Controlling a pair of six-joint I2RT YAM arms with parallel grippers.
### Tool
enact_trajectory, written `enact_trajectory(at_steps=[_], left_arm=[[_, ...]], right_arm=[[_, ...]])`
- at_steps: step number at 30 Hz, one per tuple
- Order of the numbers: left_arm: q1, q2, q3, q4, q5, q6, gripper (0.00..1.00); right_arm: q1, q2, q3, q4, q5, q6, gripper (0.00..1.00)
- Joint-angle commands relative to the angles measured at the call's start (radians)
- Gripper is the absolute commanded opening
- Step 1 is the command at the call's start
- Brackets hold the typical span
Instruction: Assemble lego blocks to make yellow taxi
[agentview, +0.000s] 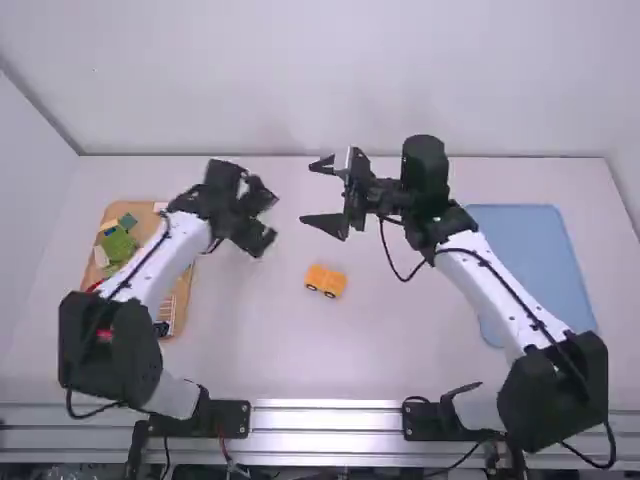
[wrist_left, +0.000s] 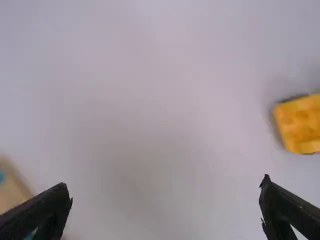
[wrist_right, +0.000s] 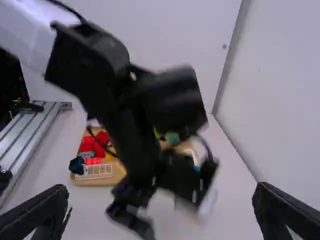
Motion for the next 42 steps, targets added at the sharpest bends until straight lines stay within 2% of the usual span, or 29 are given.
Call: enact_trajectory(at_steps=[1, 6, 8, 10, 14, 19, 22, 26, 36, 42], left_arm=[[0.100, -0.082, -0.001, -0.050, 0.043, -0.258, 0.99], [0.222, -0.205, -0.001, -0.125, -0.004, -0.513, 0.99], [0.244, -0.237, -0.001, -0.137, -0.058, -0.592, 0.99], [0.277, -0.284, -0.001, -0.159, -0.196, -0.757, 0.99], [0.334, -0.324, -0.001, -0.213, -0.342, -0.938, 0.99], [0.444, -0.310, -0.001, -0.222, -0.343, -0.987, 0.99], [0.526, -0.272, -0.001, -0.199, -0.270, -0.956, 0.99], [0.575, -0.199, -0.001, -0.210, -0.111, -0.766, 0.99], [0.554, 0.035, -0.001, -0.249, -0.145, -0.696, 0.99], [0.554, 0.177, -0.001, -0.200, -0.064, -0.592, 0.99]], right_arm=[[0.023, 0.034, -0.002, 0.038, 0.004, 0.042, 0.98], [0.077, 0.098, -0.001, 0.177, 0.005, 0.119, 0.98], [0.085, 0.114, 0.011, 0.176, 0.004, 0.119, 0.98], [0.099, 0.150, 0.064, 0.114, 0.003, 0.115, 0.98], [0.129, 0.214, 0.178, -0.052, 0.003, 0.033, 0.98], [0.186, 0.272, 0.290, -0.200, 0.070, -0.051, 0.98], [0.211, 0.278, 0.324, -0.253, 0.117, -0.090, 0.98], [0.233, 0.278, 0.346, -0.279, 0.180, -0.100, 0.98], [0.230, 0.278, 0.346, -0.270, 0.192, -0.100, 0.98], [0.224, 0.278, 0.346, -0.276, 0.192, -0.099, 0.98]])
